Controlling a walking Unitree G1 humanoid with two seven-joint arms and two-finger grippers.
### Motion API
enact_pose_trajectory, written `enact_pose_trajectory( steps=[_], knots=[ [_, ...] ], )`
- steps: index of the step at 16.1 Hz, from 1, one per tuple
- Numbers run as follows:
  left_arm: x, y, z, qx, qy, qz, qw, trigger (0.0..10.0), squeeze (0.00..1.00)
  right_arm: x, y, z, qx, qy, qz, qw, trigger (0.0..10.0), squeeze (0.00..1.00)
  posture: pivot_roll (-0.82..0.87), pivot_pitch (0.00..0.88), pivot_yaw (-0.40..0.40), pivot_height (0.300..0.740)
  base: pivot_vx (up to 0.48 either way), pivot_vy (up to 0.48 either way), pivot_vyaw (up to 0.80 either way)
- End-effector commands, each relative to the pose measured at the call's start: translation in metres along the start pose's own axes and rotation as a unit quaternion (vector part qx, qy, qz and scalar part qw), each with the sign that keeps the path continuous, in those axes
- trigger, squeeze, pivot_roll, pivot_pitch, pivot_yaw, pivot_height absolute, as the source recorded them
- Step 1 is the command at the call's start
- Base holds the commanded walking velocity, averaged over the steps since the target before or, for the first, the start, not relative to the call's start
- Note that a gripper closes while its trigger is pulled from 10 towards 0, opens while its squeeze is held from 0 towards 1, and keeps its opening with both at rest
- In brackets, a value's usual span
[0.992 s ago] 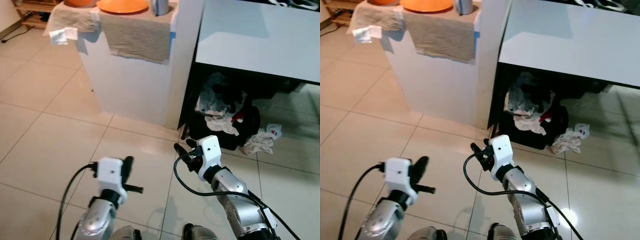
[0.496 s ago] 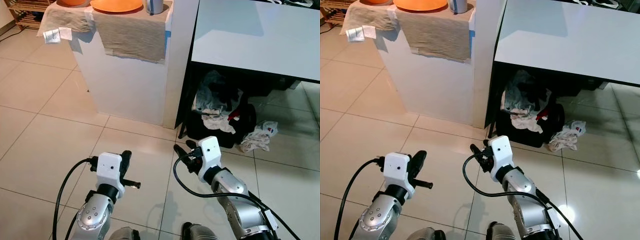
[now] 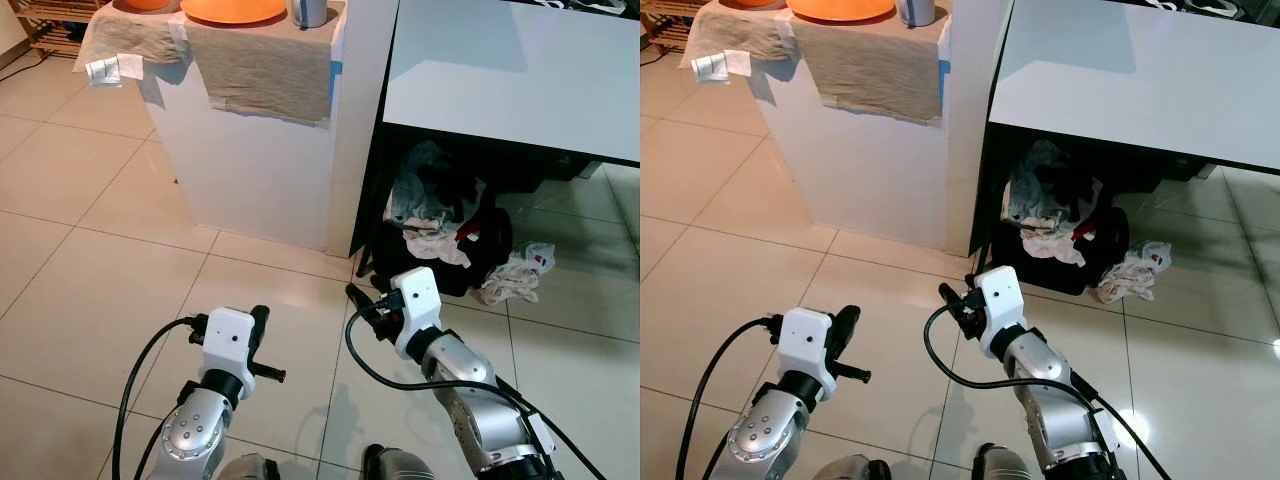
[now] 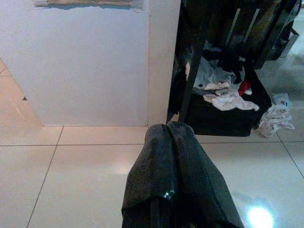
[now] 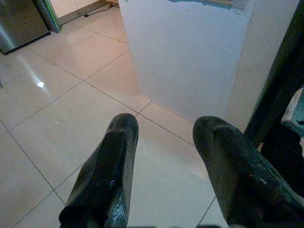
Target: Setting the table
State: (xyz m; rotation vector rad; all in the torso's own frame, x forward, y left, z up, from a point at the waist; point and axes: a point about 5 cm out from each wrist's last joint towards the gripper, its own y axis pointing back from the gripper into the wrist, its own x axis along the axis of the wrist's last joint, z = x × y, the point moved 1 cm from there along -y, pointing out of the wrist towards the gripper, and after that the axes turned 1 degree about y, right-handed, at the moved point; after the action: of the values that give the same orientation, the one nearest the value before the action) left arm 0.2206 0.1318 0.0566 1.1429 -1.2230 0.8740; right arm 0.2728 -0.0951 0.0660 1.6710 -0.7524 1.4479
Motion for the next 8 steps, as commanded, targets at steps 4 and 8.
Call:
enact_pose_trajectory(
  steps=[4,8],
  knots=[
    [-0.002,0.001,0.003,0.001,0.005,0.002,1.000,10.0,0.00,0.002,0.000,0.001,0.000,0.001,0.003,1.000,10.0,0.00,-0.04,0.122,-0.007,0.740,0.000,0.000,0.00],
    [0.015,-0.003,-0.013,0.027,0.031,0.036,0.999,10.0,0.00,0.027,-0.013,0.005,0.003,0.011,0.036,0.999,10.0,0.00,-0.05,0.124,-0.004,0.740,0.000,0.000,0.00]
  ],
)
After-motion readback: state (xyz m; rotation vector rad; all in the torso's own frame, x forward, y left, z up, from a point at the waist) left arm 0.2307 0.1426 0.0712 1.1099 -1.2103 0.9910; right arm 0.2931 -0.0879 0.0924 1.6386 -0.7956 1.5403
